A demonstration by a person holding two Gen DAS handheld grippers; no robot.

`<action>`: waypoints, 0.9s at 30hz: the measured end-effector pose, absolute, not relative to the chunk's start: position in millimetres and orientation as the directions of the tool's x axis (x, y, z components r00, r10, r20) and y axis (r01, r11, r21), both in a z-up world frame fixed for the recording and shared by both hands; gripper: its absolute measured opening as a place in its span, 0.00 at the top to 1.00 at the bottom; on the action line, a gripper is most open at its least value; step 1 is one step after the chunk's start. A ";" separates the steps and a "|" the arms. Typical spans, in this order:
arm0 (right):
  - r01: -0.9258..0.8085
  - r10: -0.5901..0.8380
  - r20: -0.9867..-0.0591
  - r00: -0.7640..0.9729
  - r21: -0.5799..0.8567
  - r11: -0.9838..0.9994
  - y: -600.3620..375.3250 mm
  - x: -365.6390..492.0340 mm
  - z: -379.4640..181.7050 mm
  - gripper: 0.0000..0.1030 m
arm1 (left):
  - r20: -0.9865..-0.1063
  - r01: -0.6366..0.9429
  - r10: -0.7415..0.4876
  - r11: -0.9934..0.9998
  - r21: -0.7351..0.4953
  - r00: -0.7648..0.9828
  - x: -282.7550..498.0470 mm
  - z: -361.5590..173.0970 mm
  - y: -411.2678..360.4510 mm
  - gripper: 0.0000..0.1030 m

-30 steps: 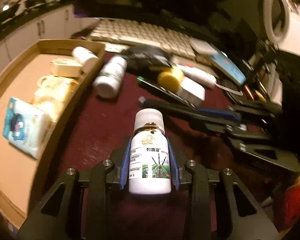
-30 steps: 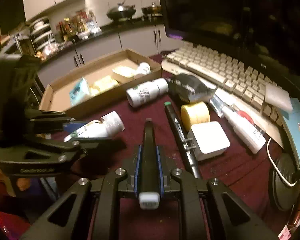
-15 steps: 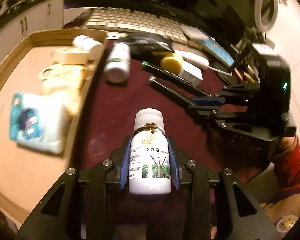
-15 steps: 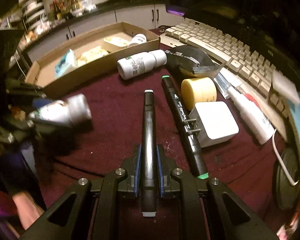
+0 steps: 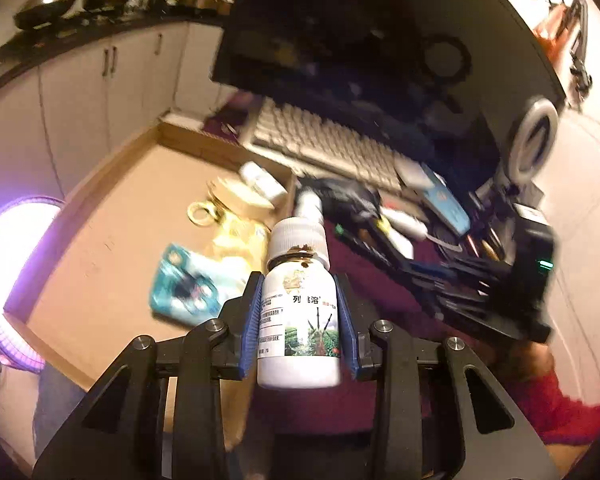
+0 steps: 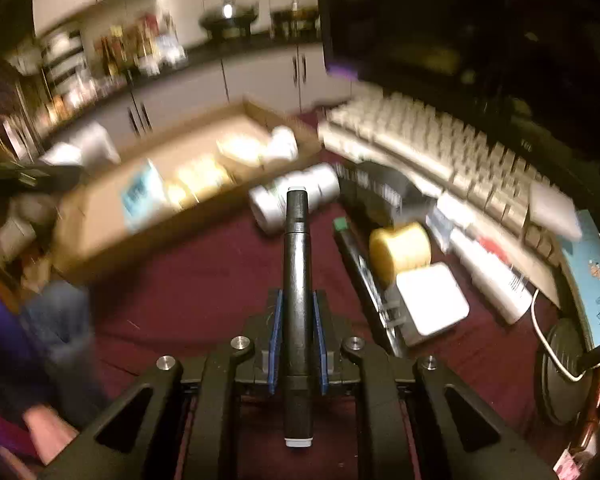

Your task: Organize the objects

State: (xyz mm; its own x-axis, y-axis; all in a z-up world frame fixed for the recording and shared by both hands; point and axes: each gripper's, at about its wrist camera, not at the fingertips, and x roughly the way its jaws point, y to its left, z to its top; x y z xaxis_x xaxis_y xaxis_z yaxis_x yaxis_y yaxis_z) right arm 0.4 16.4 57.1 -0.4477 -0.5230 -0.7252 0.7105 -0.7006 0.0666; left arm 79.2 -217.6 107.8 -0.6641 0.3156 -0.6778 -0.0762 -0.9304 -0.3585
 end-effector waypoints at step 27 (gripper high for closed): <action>0.857 -0.635 -0.707 -0.311 0.080 -0.509 -69.1 4.6 77.9 0.87 | -0.797 0.181 0.083 -0.955 -0.236 -0.598 79.3 78.3 -258.3 0.67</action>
State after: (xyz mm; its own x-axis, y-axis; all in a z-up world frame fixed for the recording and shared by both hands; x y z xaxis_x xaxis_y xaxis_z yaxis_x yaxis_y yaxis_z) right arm 4.6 -69.1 77.9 -0.3112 -0.6347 -0.7073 0.8571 -0.5089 0.0796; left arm 79.3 -258.3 78.3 -0.5981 0.0835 -0.7971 0.1811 -0.9548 -0.2359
